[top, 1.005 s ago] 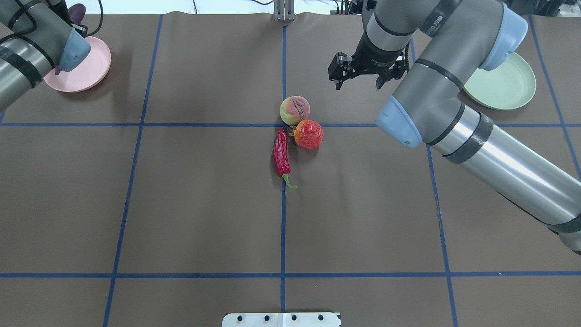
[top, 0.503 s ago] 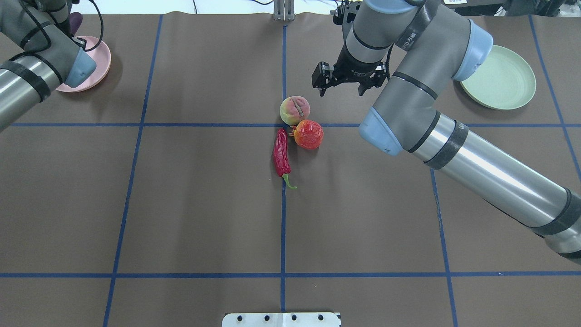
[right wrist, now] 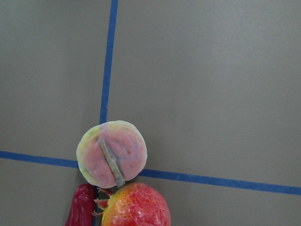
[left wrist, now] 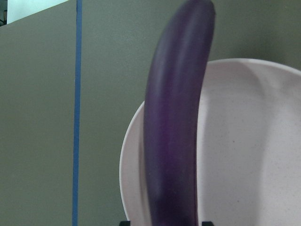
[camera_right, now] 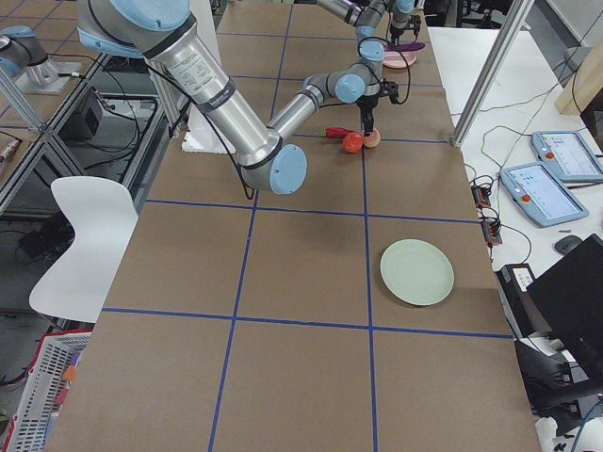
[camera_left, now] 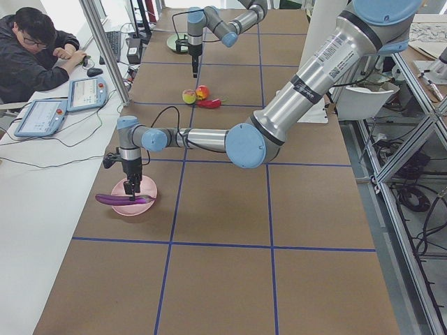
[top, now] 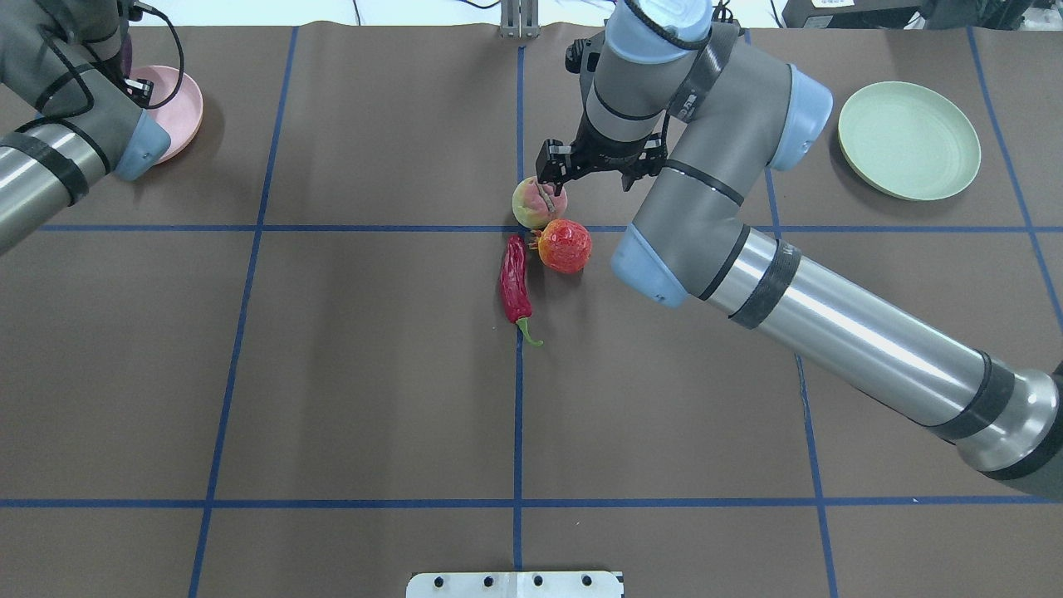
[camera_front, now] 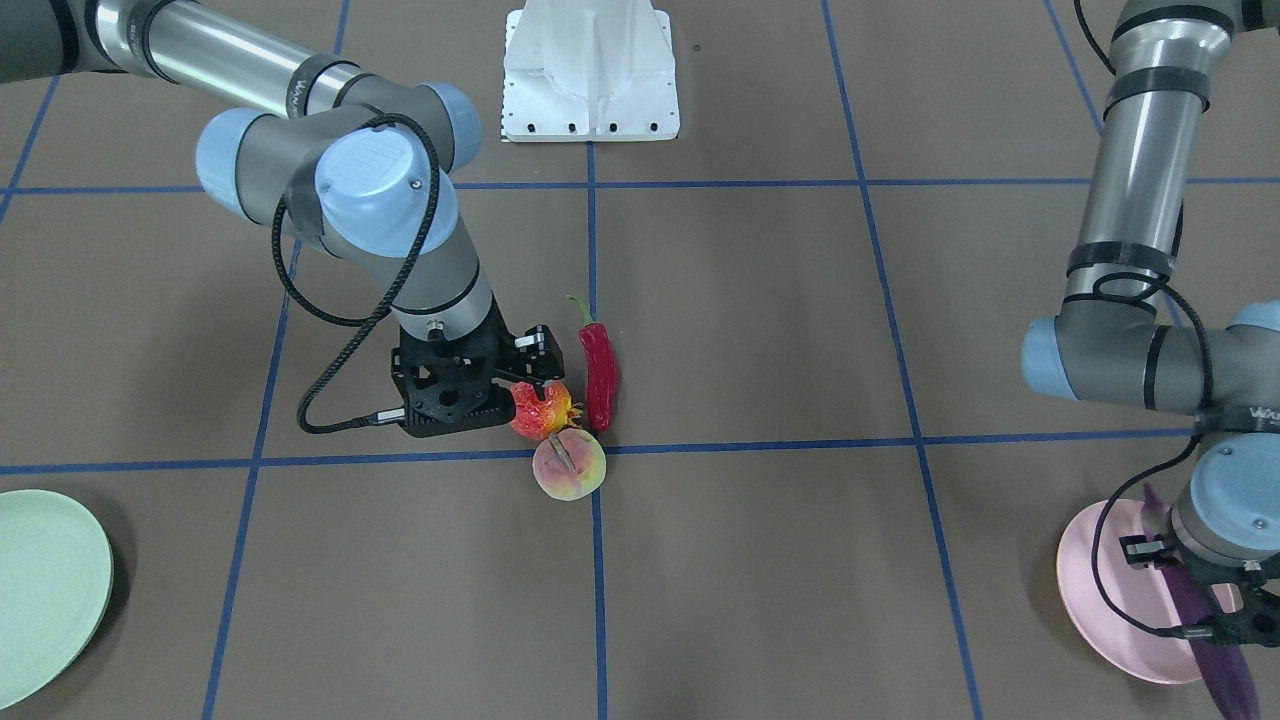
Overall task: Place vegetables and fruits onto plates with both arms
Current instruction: 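Grasp red pomegranate with right gripper while left gripper releases eggplant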
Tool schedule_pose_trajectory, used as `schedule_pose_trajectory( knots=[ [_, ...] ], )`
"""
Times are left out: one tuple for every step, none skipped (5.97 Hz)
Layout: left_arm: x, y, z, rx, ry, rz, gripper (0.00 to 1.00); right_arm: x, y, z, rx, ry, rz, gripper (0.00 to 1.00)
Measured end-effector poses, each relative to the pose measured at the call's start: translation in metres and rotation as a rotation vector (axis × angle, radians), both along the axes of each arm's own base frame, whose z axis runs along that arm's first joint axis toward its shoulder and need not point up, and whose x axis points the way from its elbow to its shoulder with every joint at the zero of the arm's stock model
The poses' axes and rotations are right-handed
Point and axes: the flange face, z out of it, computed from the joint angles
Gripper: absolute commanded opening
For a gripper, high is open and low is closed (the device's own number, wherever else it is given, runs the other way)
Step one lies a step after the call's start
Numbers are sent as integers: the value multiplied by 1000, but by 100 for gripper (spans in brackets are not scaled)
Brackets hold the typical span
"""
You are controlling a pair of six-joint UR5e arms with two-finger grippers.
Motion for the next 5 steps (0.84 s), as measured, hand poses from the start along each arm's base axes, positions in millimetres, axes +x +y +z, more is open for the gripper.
schedule_pose_trajectory(
  knots=[
    [-2, 0, 3, 9, 1, -2, 100, -12, 7, -1, 47, 15, -35, 100],
    [-3, 0, 3, 13, 2, -4, 100, -21, 10, -1, 85, 28, -69, 100],
    [-5, -1, 3, 14, 3, -6, 100, -32, 11, 1, 124, 51, -94, 100],
    [-6, -1, 2, 16, 3, -8, 100, -44, 10, 5, 157, 75, -119, 100],
    [-7, -2, 1, 17, 4, -9, 100, -52, 12, 8, 174, 88, -142, 100]
  ],
)
